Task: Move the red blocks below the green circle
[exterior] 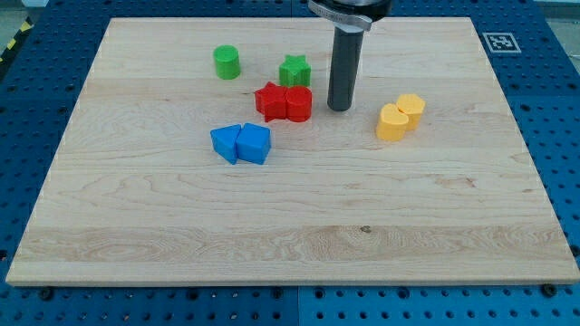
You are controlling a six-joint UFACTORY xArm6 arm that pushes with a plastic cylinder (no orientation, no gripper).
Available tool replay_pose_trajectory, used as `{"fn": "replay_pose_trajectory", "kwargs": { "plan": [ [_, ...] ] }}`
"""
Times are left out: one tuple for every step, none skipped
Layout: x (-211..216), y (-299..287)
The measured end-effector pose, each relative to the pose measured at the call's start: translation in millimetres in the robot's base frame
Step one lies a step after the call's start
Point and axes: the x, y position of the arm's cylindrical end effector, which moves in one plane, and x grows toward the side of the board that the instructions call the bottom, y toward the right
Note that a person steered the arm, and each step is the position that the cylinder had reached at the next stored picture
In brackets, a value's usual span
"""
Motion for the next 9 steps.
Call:
{"fn": "replay_pose_trajectory", "kwargs": {
  "plan": [
    [2.6,-0.3],
    [2.6,-2.2],
    [2.6,-14.7],
    [1.8,-35.8],
    [-1.4,-61.5],
    [-5.8,-85.9],
    [-7.6,-108.8],
    [-16.9,-125.5],
    [-50.7,-139.2]
  ]
}}
